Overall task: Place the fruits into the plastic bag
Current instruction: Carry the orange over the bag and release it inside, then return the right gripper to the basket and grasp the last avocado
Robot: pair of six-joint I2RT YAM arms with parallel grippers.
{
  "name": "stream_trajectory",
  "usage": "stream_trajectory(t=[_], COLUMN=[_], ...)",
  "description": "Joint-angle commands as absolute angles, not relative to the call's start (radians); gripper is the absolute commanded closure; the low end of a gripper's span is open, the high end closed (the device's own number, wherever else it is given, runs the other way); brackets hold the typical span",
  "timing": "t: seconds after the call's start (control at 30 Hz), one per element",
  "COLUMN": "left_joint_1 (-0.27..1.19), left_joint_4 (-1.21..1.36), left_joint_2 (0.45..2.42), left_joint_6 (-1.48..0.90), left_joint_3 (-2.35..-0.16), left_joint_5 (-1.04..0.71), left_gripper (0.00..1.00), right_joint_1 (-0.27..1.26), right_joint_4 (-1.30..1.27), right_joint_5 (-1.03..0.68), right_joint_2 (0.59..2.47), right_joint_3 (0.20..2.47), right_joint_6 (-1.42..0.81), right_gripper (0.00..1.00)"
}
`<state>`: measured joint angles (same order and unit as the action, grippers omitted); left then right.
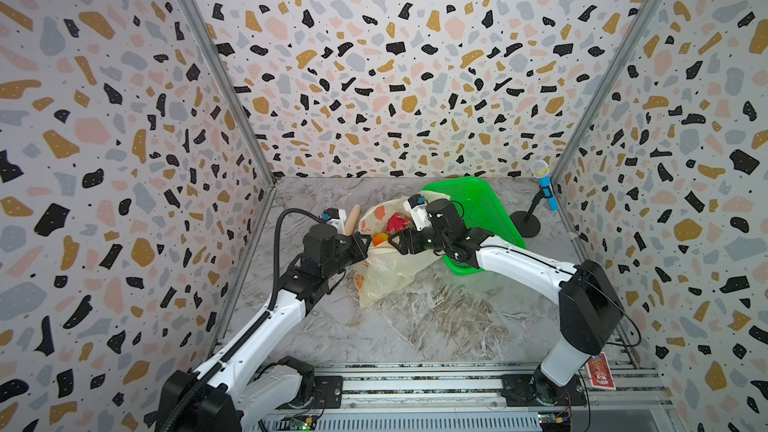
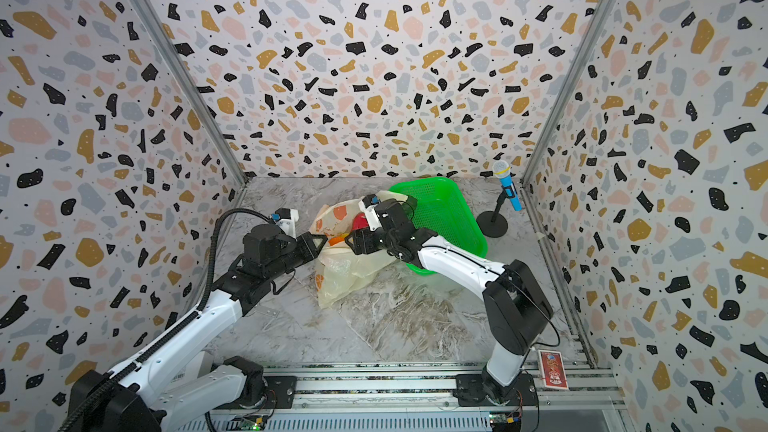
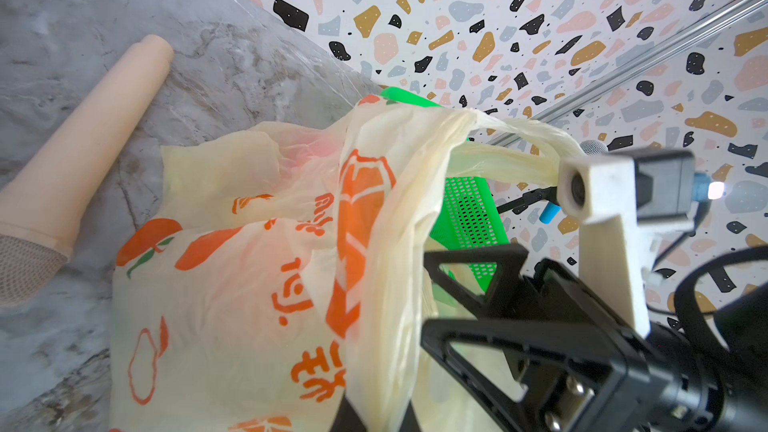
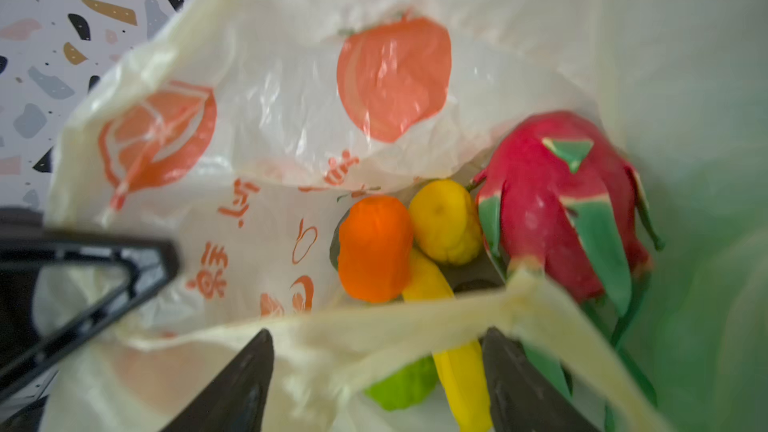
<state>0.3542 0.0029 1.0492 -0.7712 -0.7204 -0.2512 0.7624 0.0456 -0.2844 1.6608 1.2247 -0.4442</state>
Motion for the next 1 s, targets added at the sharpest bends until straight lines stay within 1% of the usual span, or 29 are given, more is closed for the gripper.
stream_trajectory(t=[0.0, 0.1, 0.27, 0.53, 0.67, 0.73, 0.8, 0.97], left_joint_1=[0.347, 0.347, 0.346, 0.346, 0.346, 0.347, 0.346, 0.346], left_joint_4=[0.029, 0.028, 0.016, 0.019, 0.026, 0.031, 0.036, 0.039], left_joint_2=[1.045, 1.051, 1.054, 1.033, 1.026, 1.027, 1.03, 1.035], left_joint_6=[-0.769, -0.762, -0.747, -0.746, -0.747, -0.749, -0.752, -0.751], left_joint_3=[-0.716, -0.716, -0.711, -0.662, -0.644, -0.641, -0.637, -0.639], left_joint_5=[-0.241, -0.238, -0.235, -0.243, -0.239, -0.238, -0.241, -0.245], left_gripper=[1.0, 1.0, 1.0, 1.0, 1.0, 1.0, 1.0, 1.0], right_joint_1=[0.796, 0.82, 0.787, 0.582, 0.457, 0.392, 0.34, 0.296], right_joint_4=[0.075, 0.128, 0.213, 0.076, -0.007, -0.011, 0.006, 0.005], right_joint_5=[-0.374, -0.366, -0.329, -0.363, -0.289, -0.234, -0.184, -0.2], right_joint_2=[1.567, 1.522, 1.473, 1.327, 1.277, 1.291, 1.349, 1.585], right_joint_3=[1.136, 1.086, 1.12, 1.112, 1.049, 1.024, 1.029, 1.159], right_joint_6=[-0.469, -0.448, -0.394, -0.459, -0.577, -0.656, -0.706, -0.703], right_gripper=[0.22, 0.22, 0.22, 0.2, 0.19, 0.19, 0.19, 0.19])
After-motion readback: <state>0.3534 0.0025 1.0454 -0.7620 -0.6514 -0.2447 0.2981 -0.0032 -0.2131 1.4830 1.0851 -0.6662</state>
